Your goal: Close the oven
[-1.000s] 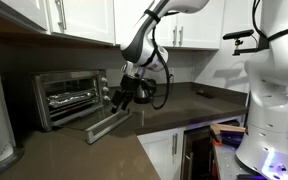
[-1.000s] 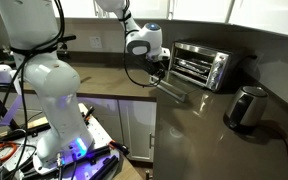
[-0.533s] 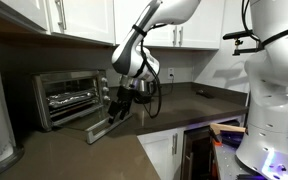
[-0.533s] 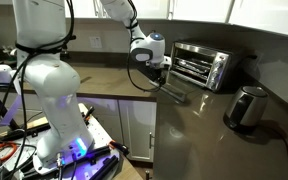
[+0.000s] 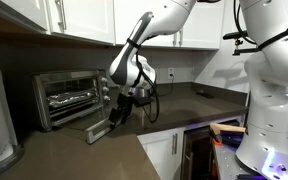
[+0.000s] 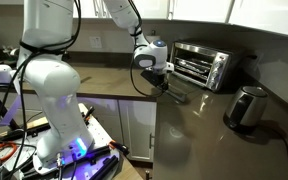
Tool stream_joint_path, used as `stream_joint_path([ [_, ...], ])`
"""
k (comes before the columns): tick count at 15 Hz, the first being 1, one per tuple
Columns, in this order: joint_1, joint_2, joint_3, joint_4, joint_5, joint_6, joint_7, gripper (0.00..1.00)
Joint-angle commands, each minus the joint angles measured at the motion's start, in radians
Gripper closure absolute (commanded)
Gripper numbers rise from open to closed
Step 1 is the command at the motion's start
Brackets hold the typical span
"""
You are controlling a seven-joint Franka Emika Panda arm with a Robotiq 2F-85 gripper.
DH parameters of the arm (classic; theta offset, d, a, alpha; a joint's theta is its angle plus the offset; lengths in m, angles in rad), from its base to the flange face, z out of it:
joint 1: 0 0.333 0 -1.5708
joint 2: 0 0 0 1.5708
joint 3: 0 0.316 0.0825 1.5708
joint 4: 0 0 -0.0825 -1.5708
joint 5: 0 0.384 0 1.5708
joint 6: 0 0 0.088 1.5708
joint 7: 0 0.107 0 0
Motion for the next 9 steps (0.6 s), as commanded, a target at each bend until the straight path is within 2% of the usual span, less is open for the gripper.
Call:
stream_joint_path([
  [1,0.041,0.041,-0.043,0.024,-0.044,0.058,0.072,0.0],
  [9,0.159,0.058,-0.182,0.032,-0.172,0.071,0.205,0.0],
])
